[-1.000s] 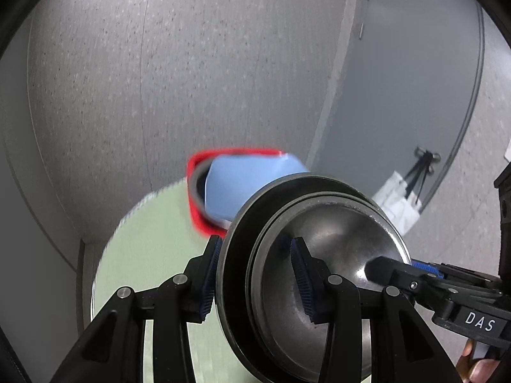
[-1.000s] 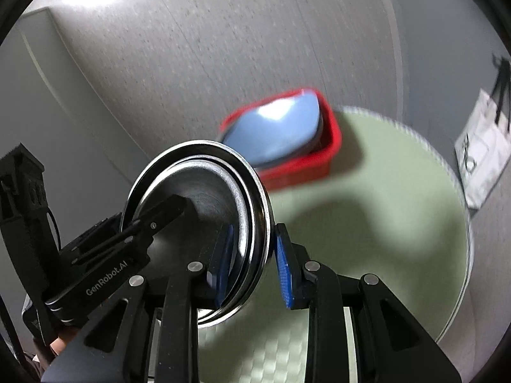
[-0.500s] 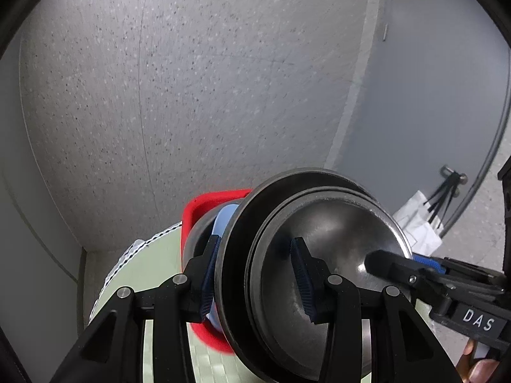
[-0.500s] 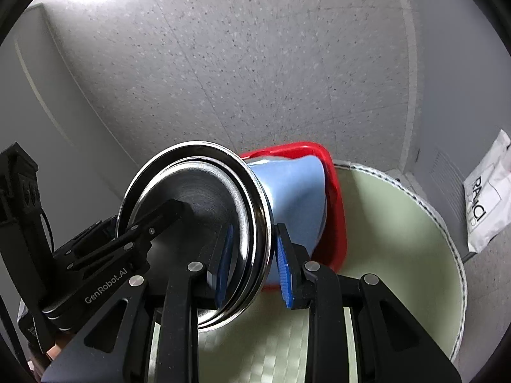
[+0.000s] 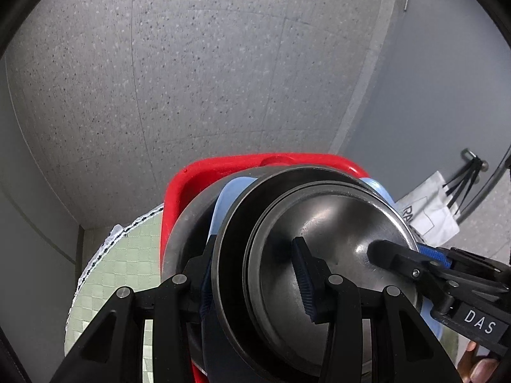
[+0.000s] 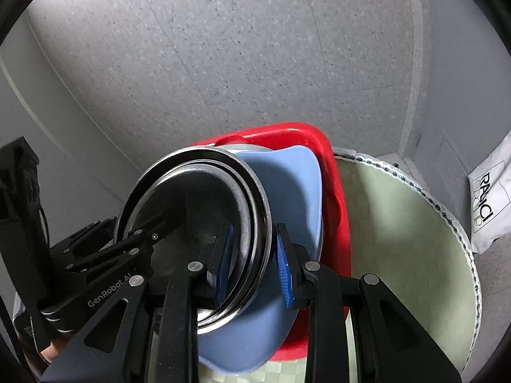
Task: Organize plates and bowls
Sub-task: 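Lift the nested bowls with both grippers and lower them onto the blue plate, then open both grippers and release the nested bowls in the basin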
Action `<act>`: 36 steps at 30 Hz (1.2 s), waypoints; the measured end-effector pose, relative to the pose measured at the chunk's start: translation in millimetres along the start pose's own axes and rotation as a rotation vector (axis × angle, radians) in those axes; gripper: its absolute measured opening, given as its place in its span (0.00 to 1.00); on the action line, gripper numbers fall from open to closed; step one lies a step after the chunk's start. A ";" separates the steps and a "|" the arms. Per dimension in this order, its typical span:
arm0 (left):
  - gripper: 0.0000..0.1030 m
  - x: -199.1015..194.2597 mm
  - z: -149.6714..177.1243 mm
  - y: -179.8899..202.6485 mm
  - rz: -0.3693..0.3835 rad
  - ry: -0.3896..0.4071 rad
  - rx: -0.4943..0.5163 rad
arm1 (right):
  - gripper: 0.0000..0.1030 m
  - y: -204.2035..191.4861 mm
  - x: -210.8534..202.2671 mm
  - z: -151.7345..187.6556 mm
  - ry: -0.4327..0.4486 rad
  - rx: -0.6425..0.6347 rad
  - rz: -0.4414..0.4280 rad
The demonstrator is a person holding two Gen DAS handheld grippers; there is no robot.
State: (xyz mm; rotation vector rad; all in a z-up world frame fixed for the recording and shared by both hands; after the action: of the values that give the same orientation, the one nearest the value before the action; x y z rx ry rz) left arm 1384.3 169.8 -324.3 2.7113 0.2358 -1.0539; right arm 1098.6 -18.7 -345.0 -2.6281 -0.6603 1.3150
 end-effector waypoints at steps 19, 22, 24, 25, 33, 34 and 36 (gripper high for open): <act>0.60 -40.4 7.1 0.5 -0.031 0.050 -0.001 | 0.49 -17.8 -50.8 3.9 0.108 -0.050 0.130; 0.71 -77.5 13.7 5.4 -0.046 0.110 0.017 | 0.54 -26.0 -79.8 10.8 0.143 -0.057 0.147; 0.75 -106.5 20.3 9.8 -0.060 0.158 0.042 | 0.57 -33.3 -104.5 19.2 0.175 -0.058 0.155; 0.77 -121.5 24.8 11.6 -0.059 0.179 0.053 | 0.58 -36.5 -114.4 23.2 0.188 -0.059 0.161; 0.92 -241.8 84.0 32.5 -0.034 0.307 0.125 | 0.68 -76.3 -215.7 86.0 0.284 -0.070 0.231; 0.93 -254.8 92.7 34.4 -0.039 0.316 0.132 | 0.70 -79.2 -225.8 92.6 0.293 -0.069 0.240; 0.95 -281.9 110.6 36.5 -0.025 0.333 0.144 | 0.71 -85.2 -250.1 108.8 0.314 -0.060 0.261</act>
State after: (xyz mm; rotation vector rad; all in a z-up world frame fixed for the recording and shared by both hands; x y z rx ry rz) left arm 1115.6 86.3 -206.5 3.0122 0.2578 -0.6402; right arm 854.1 -60.3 -203.1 -2.9581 -0.3240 0.9099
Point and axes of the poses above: each gripper's, at about its wrist camera, not at the fingertips, and x roughly the way its jaws point, y to its right, z to its underside, the point moved 6 cm from there along x, roughly the way its jaws point, and after that the axes turned 7 degrees about y, right-handed, at the moved point
